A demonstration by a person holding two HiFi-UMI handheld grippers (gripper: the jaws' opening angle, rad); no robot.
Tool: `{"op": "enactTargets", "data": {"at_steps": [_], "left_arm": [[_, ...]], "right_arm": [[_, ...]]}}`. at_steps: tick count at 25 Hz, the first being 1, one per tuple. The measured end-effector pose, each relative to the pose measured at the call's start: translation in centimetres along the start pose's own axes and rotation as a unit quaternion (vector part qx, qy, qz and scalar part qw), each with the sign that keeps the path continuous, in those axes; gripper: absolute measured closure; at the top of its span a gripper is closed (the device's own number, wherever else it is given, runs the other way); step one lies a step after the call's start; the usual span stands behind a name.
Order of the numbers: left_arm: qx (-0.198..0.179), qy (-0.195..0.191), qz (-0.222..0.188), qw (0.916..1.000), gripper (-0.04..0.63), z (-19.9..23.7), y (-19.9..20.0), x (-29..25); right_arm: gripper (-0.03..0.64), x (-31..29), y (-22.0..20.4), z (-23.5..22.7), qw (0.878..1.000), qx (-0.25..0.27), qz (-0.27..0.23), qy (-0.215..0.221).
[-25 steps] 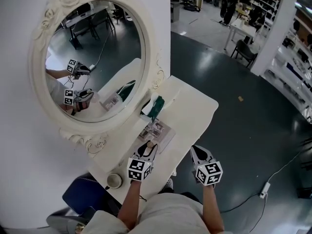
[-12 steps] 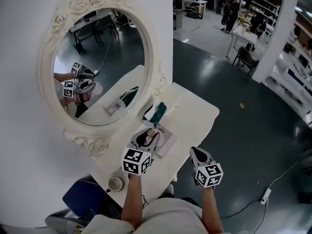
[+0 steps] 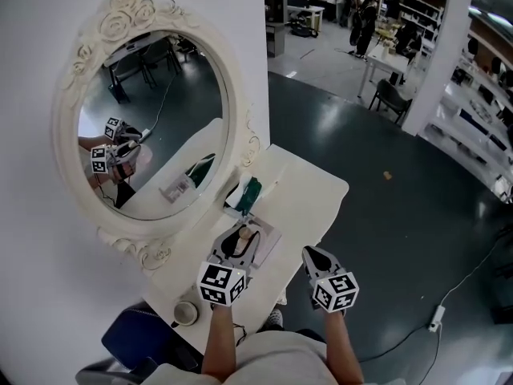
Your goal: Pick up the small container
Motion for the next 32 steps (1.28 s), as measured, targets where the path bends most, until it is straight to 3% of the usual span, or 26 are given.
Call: {"op": "enactTargets", "data": {"at_steps": [13,32], "left_arm": [[0.004,-0.040,0.007,0.9992,0.437,-0.1,-1.9,-1.5],[0.018,-0.043,0.021,0.9987,0.436,-0.5,-4.0,-1.4]], "right_arm": [[0.601,0.8,0.9,0.0,1.000,0.010,-0.007,-0.015],[0.601,0.6,-0.2,0.6,1.000,0.016,0.016,-0.014]]}}
Point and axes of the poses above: the fingertips, and each gripper's own axes: x backward along the fingers, z to its left, y out of its top, the point moved 10 cm from there along x, backward along the fingers, and after that the axes turned 12 degrees about z, right-handed, at the moved point
